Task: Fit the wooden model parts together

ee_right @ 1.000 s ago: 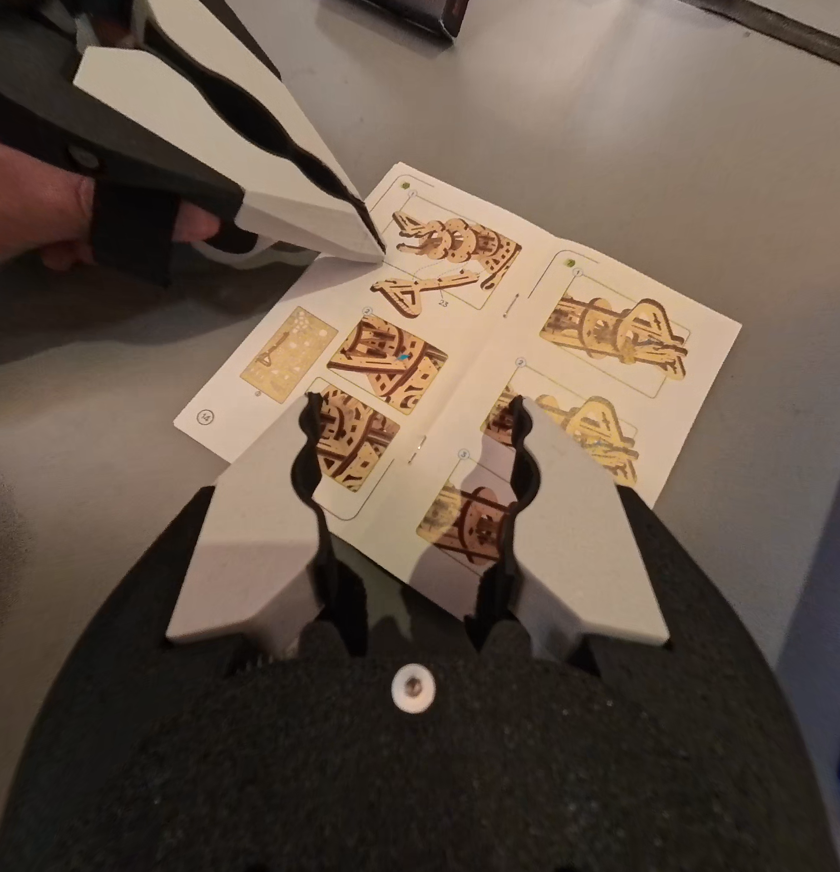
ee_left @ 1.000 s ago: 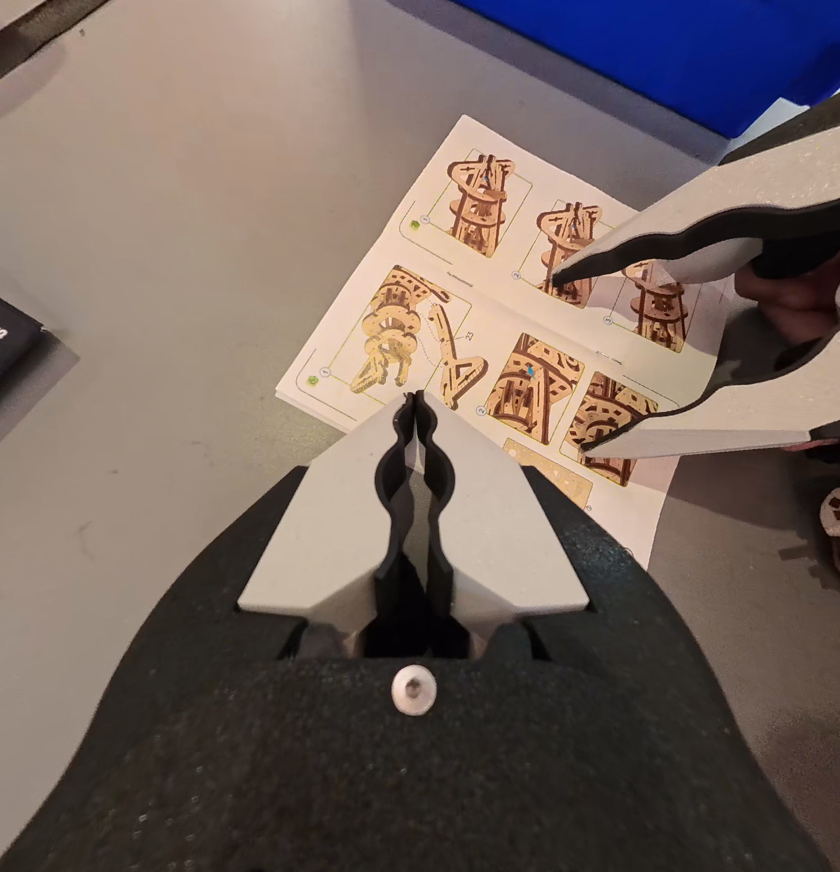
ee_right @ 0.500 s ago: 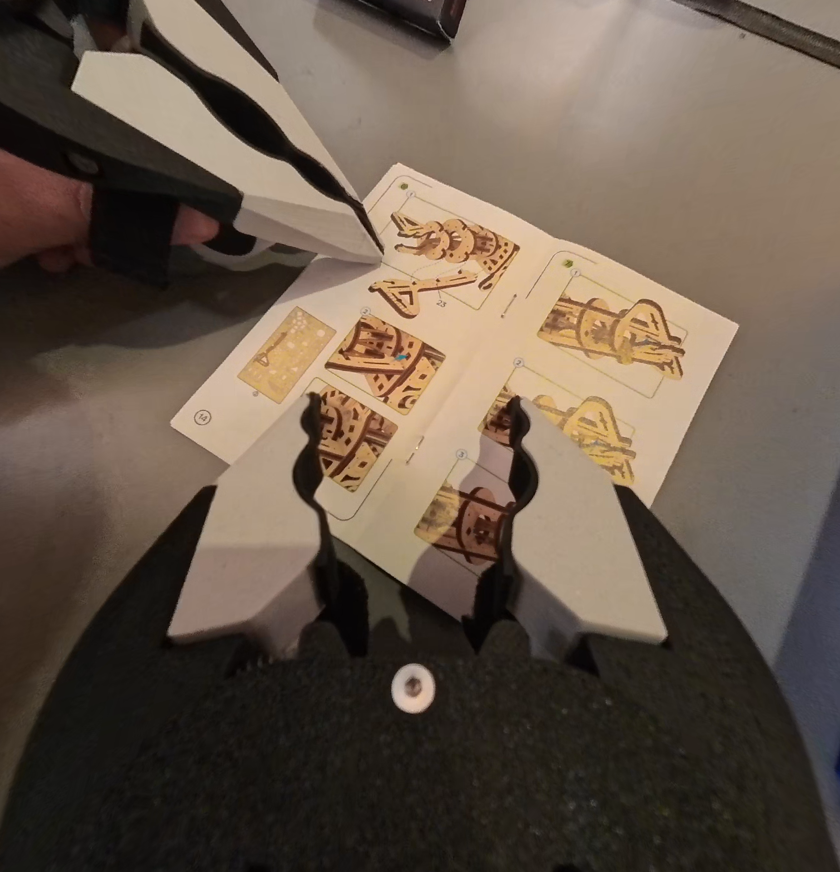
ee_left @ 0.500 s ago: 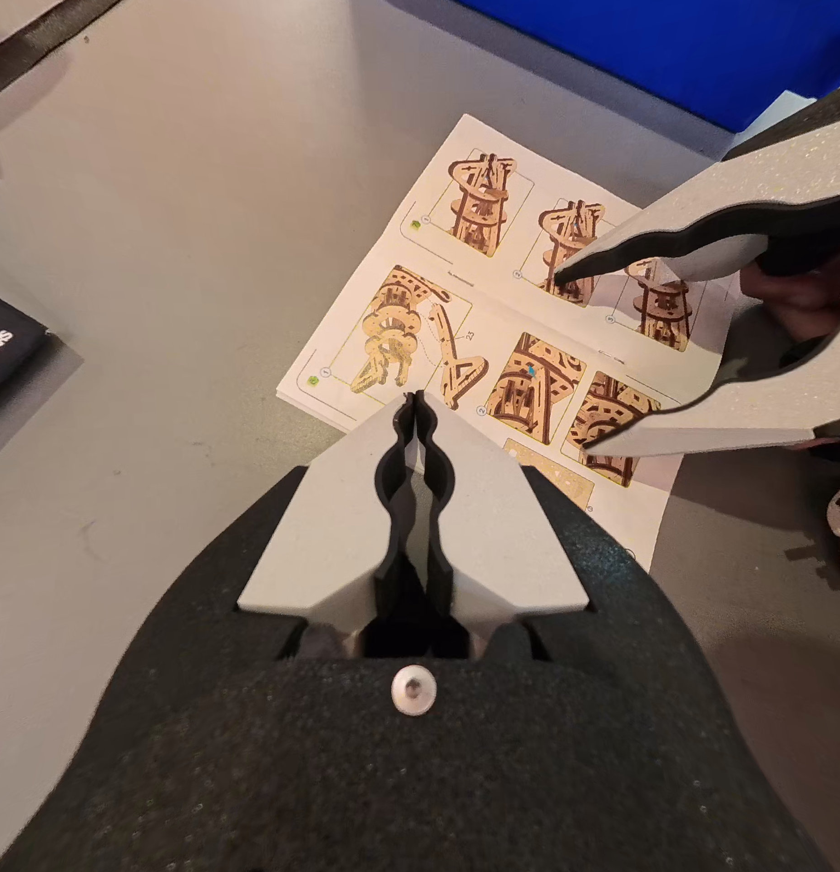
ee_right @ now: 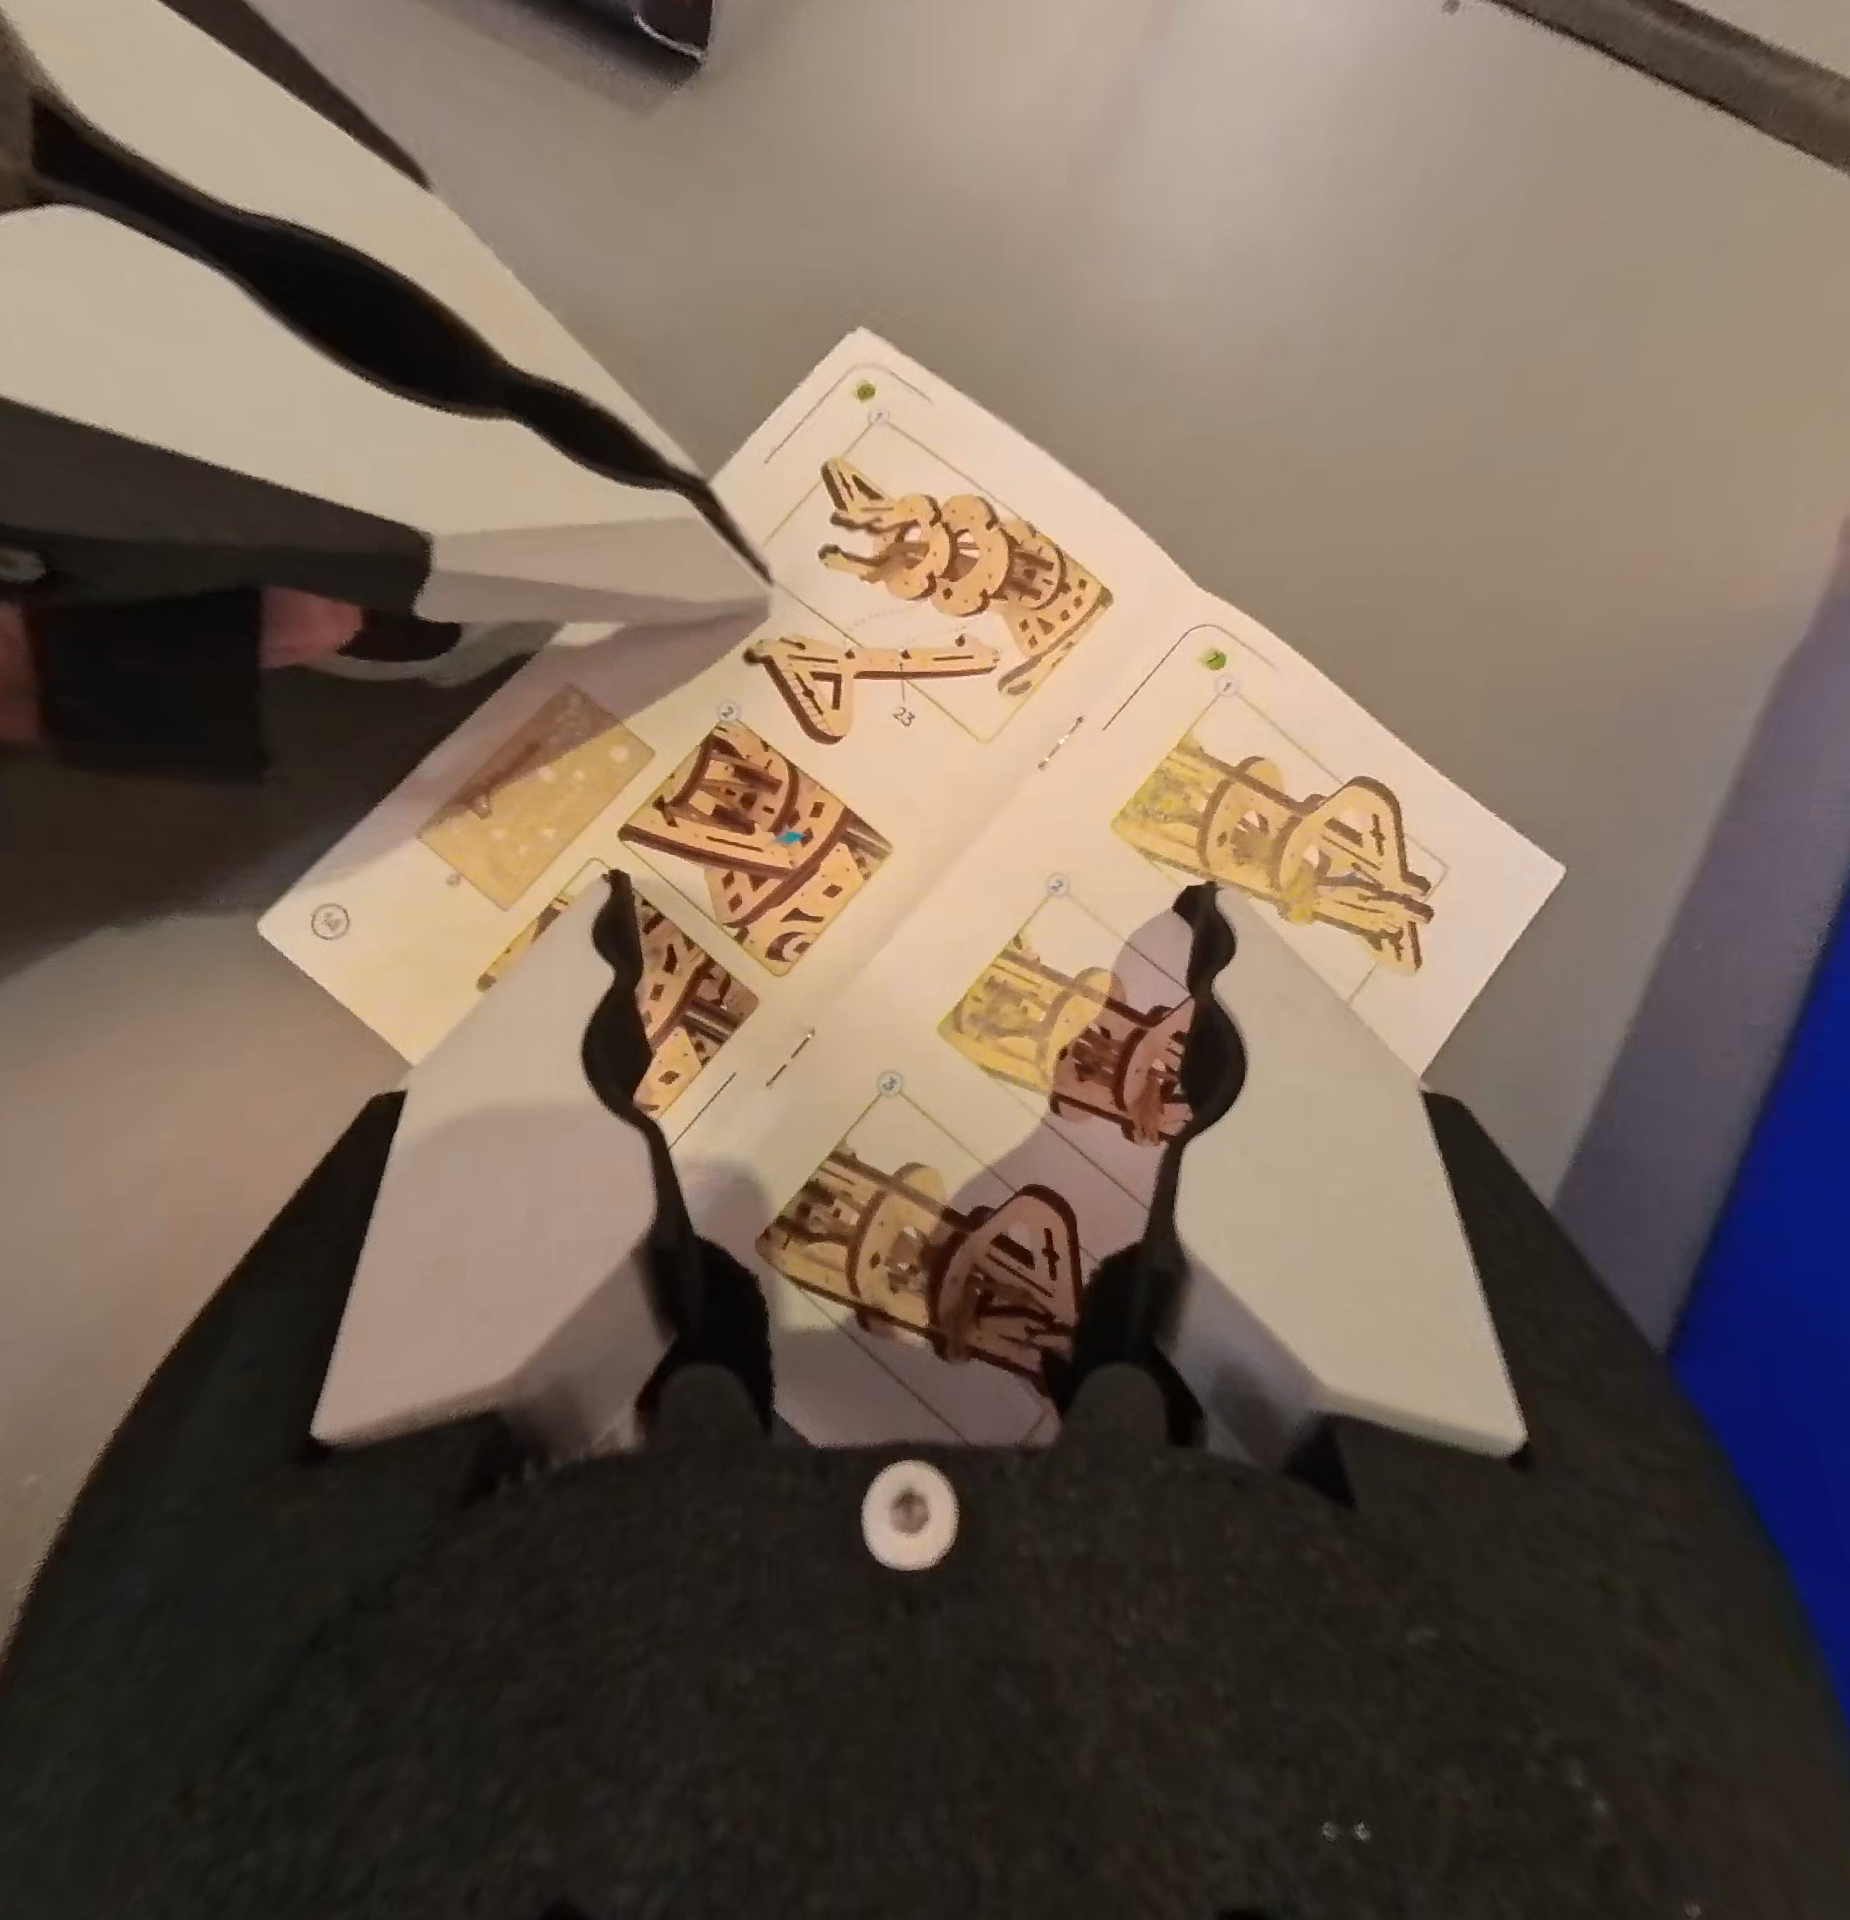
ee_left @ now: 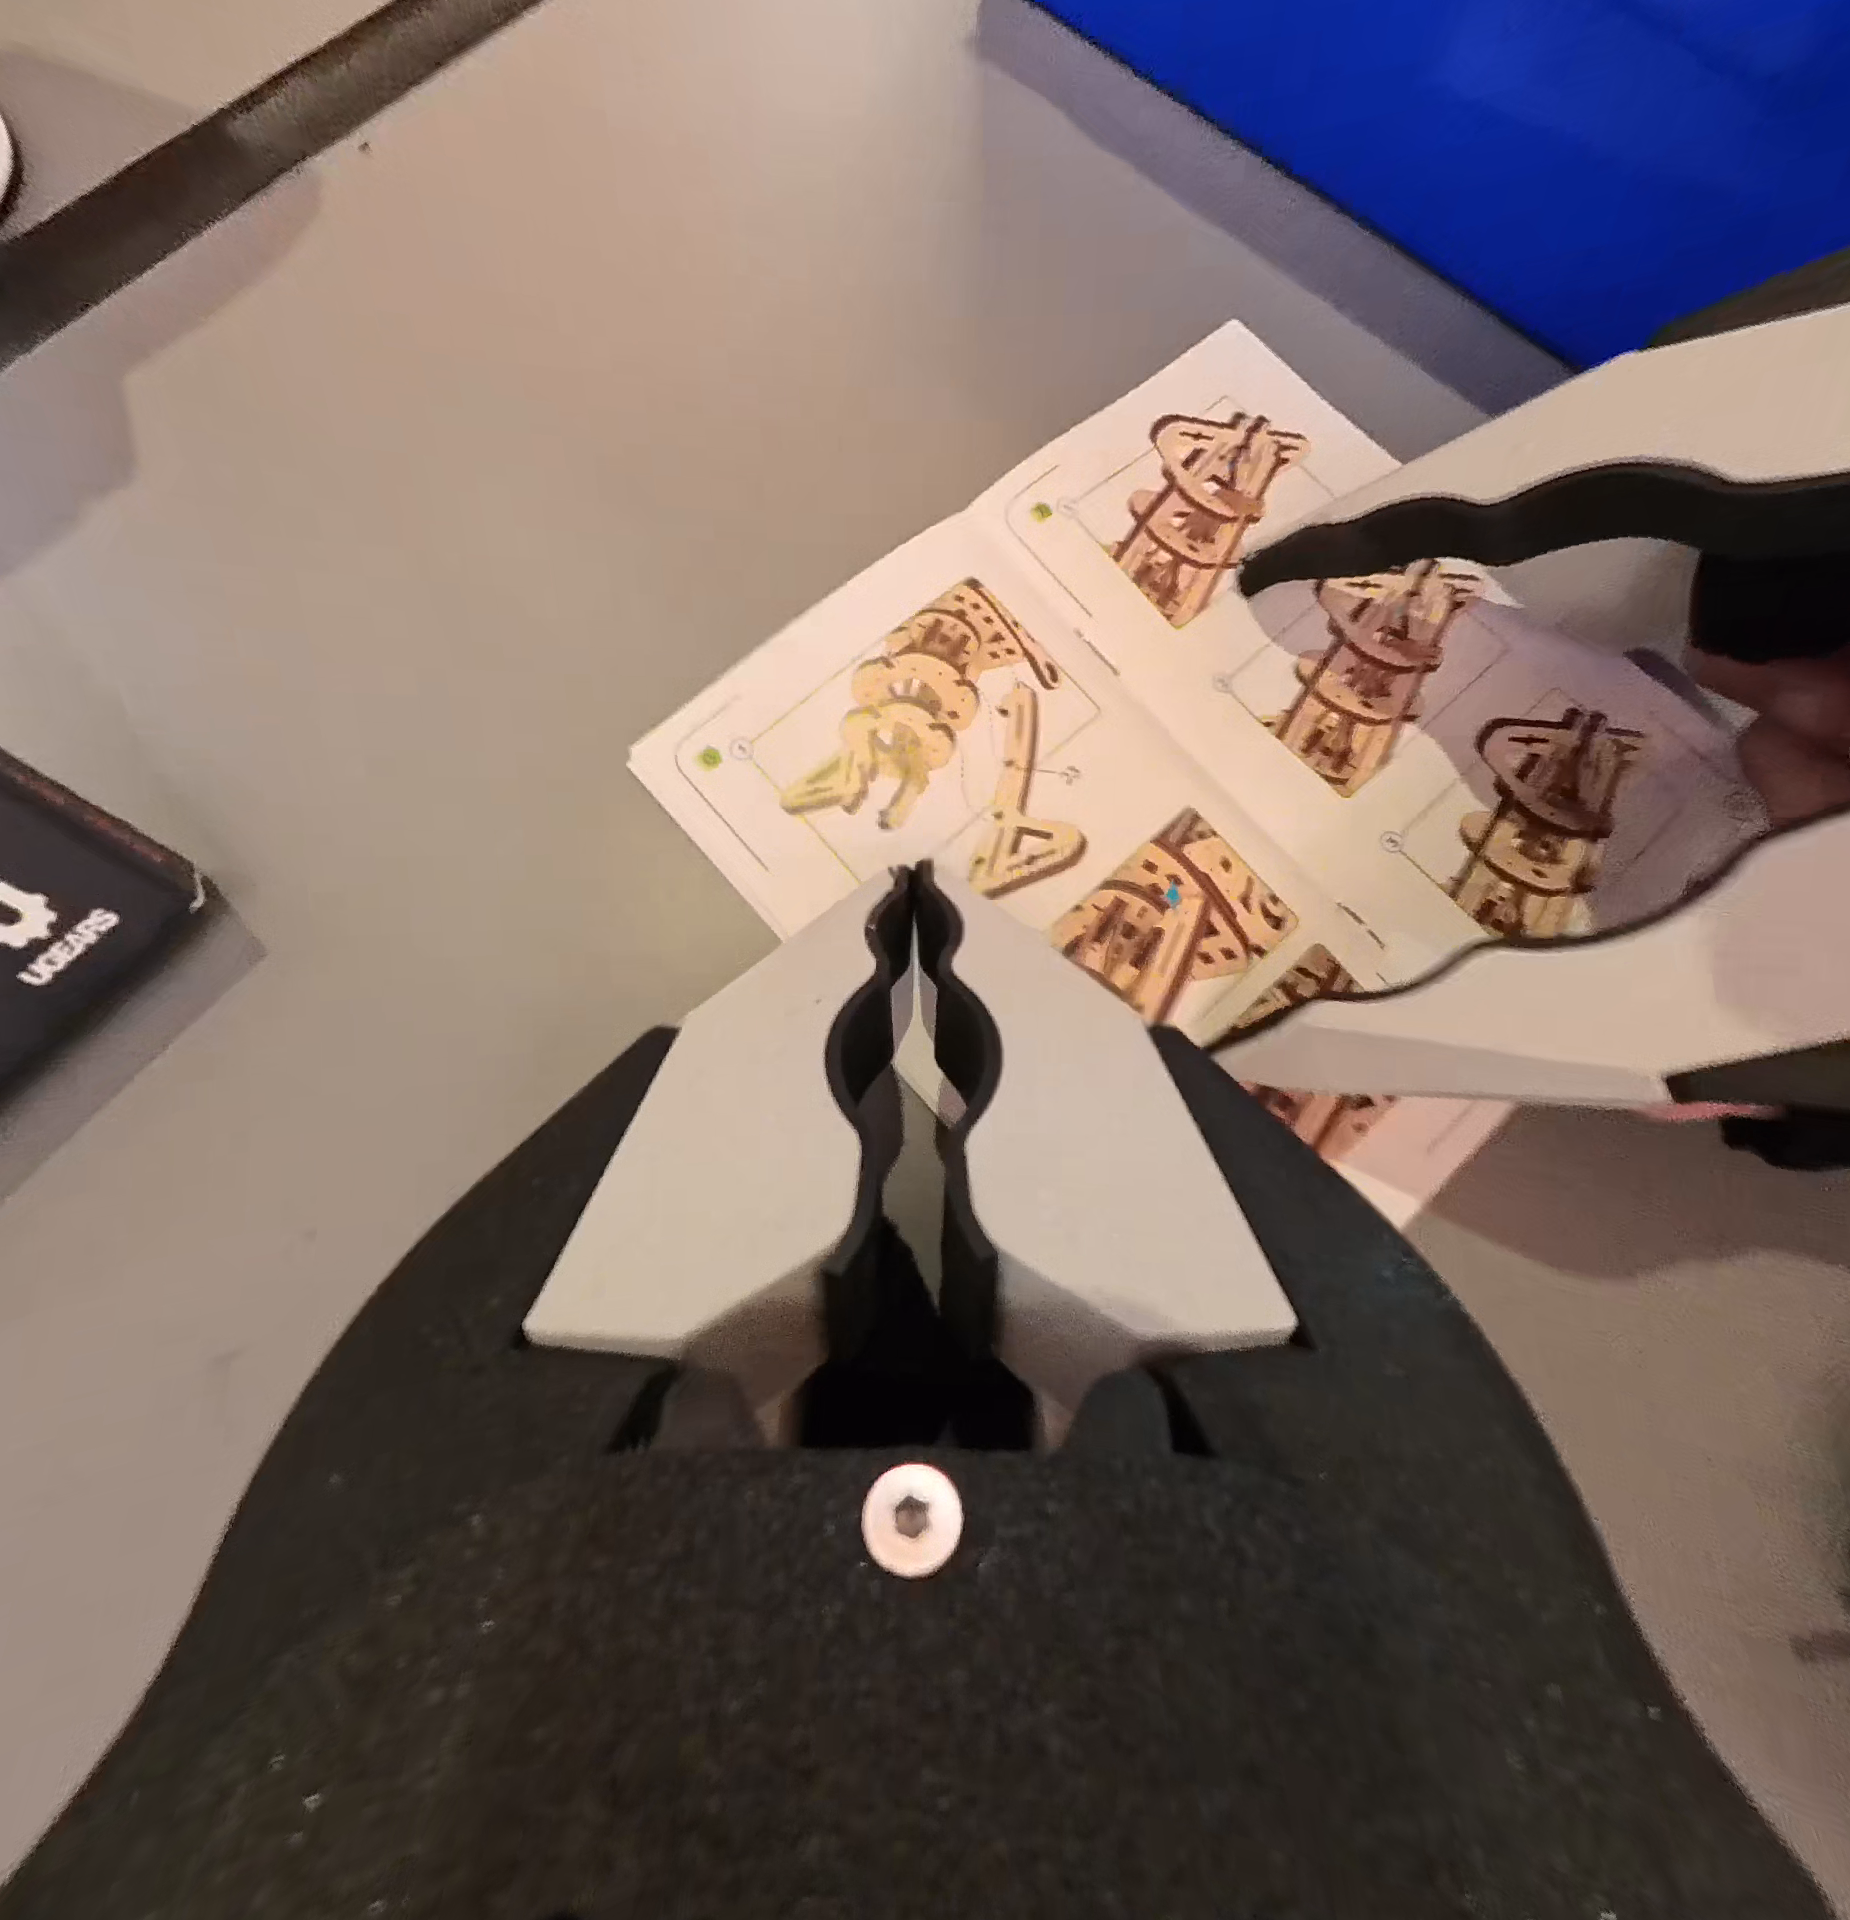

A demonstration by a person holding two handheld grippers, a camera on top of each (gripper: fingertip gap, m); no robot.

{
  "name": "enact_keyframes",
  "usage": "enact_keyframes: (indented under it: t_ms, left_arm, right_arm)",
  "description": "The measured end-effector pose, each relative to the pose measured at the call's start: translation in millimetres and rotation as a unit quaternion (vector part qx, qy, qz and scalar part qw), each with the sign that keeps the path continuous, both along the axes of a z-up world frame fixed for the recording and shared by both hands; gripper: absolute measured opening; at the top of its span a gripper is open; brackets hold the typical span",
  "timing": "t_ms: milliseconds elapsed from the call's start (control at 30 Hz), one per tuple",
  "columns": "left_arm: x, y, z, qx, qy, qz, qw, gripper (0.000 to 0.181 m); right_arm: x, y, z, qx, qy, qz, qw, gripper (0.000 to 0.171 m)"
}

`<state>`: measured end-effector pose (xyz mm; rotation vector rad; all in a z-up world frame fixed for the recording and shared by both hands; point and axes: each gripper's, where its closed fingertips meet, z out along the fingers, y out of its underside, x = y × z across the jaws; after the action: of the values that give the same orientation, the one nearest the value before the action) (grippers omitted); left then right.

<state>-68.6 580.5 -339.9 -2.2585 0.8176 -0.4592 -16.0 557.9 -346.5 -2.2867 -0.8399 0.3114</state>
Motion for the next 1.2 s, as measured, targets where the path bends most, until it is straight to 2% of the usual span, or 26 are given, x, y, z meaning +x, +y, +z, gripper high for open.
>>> enact_keyframes:
  t_ms: [133,200,267,367,467,533,633,767,800,833,1000,1033,1100,1200]
  left_arm:
    - [-2.4,-41.2,33.5,0.022,-0.036,-0.011,0.999,0.001]
    - [-20.9,-71.4,52.8,0.044,-0.042,0.002,0.998,0.010]
    - [-60.8,-103.5,59.6,0.051,-0.023,0.041,0.998,0.020]
    - [-163.3,-151.4,54.0,0.035,0.045,0.157,0.986,0.061]
    - [-260.7,-197.8,44.2,0.007,0.079,0.279,0.957,0.101]
    - [-290.2,-219.1,29.7,-0.033,0.050,0.337,0.940,0.130]
    - [-287.2,-227.0,4.8,-0.081,0.019,0.350,0.933,0.134]
    - [-278.1,-227.9,-14.7,-0.081,0.084,0.338,0.934,0.140]
    - [-276.9,-227.7,-12.9,-0.070,0.077,0.344,0.933,0.141]
    - [-276.8,-229.0,-11.8,-0.065,0.074,0.347,0.933,0.136]
    - [-262.7,-257.0,-1.4,-0.022,0.061,0.313,0.948,0.035]
    - [-259.1,-265.0,-1.1,-0.016,0.057,0.311,0.949,0.028]
    - [-246.4,-281.3,0.3,-0.039,0.036,0.297,0.953,0.028]
    - [-239.3,-290.0,30.2,-0.006,-0.030,0.292,0.956,0.028]
  right_arm:
    - [0.2,-1.4,0.4,0.002,0.003,0.001,1.000,0.104]
    - [-1.4,-1.1,5.7,-0.003,0.003,0.001,1.000,0.104]
    - [-5.7,-0.4,25.3,0.019,0.031,-0.010,0.999,0.100]
    - [-15.3,-15.6,77.9,0.071,0.074,-0.017,0.995,0.096]
    - [-33.0,-57.9,121.4,0.105,0.088,0.003,0.991,0.096]
    - [-50.6,-97.3,138.3,0.110,0.108,0.029,0.988,0.094]
    - [-78.7,-160.6,144.1,0.090,0.164,0.063,0.980,0.093]
    - [-109.9,-230.6,131.0,0.041,0.248,0.087,0.964,0.086]
    - [-118.1,-245.4,125.9,0.025,0.267,0.094,0.959,0.084]
    - [-127.1,-259.1,119.8,0.008,0.279,0.106,0.954,0.083]
    - [-160.6,-290.4,86.3,-0.045,0.254,0.156,0.953,0.082]
    - [-164.5,-291.4,81.3,-0.054,0.252,0.160,0.953,0.082]
    - [-169.3,-288.7,73.8,-0.070,0.250,0.161,0.952,0.082]
    - [-182.5,-273.9,69.9,-0.059,0.225,0.182,0.955,0.083]
